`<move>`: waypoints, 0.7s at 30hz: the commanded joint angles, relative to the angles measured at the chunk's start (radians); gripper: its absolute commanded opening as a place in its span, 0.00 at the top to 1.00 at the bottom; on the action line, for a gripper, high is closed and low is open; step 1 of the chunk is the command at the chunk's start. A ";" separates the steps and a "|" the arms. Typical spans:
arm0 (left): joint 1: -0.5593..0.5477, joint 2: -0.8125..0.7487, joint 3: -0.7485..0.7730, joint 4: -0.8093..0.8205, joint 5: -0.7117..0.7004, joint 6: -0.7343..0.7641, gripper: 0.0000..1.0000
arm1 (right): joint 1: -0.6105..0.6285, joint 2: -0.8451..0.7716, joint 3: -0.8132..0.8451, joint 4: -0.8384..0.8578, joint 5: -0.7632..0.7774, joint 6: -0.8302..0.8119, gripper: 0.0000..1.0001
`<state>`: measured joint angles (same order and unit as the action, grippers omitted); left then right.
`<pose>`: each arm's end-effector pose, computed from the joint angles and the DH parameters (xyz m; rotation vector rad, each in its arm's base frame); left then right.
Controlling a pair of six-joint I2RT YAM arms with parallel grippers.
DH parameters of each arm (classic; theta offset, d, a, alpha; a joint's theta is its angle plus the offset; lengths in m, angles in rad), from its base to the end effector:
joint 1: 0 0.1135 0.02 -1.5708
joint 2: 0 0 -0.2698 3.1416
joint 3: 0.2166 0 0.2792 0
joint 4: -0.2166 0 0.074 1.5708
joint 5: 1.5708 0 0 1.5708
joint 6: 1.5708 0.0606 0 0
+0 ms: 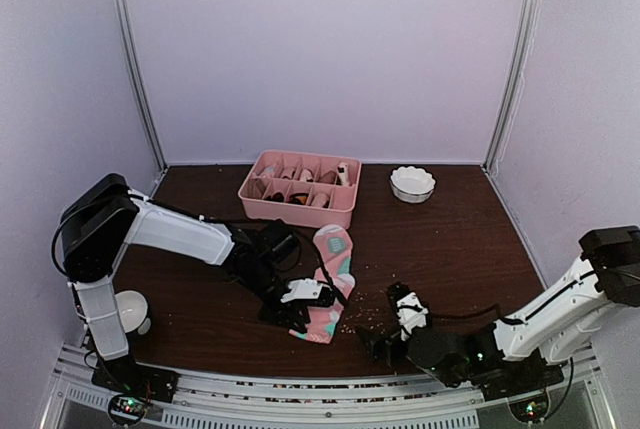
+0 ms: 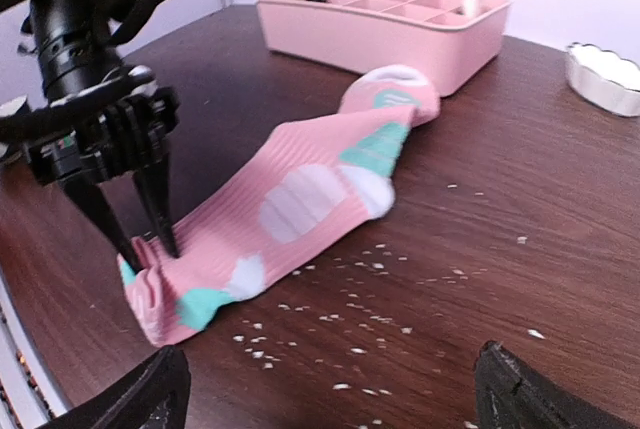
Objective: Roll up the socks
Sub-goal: Roll the sock at the center of the board.
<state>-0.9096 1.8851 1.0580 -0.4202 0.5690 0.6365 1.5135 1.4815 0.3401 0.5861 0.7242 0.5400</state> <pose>0.2026 -0.3136 0.0915 2.0329 1.8940 -0.8657 0.0553 0.2627 0.0963 -0.5562 1.9414 0.5533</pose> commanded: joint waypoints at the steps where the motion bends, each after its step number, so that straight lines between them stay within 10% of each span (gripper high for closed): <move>1: 0.007 0.046 0.023 -0.070 -0.027 -0.009 0.75 | 0.019 -0.063 -0.100 0.114 0.267 -0.132 0.00; 4: 0.012 0.066 0.055 -0.110 0.005 -0.009 0.75 | 0.070 -0.039 -0.003 -0.110 0.291 -0.269 0.00; 12: 0.023 0.153 0.141 -0.209 0.024 -0.020 0.75 | 0.130 0.077 0.069 0.071 -0.090 -0.699 0.19; 21: 0.026 0.210 0.191 -0.248 0.031 -0.071 0.75 | 0.027 0.227 0.232 0.017 -0.417 -0.818 0.34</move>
<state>-0.8890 2.0296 1.2575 -0.6159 0.6697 0.6029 1.5822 1.6680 0.5350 0.6022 0.4755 -0.1833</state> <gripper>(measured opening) 0.250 0.688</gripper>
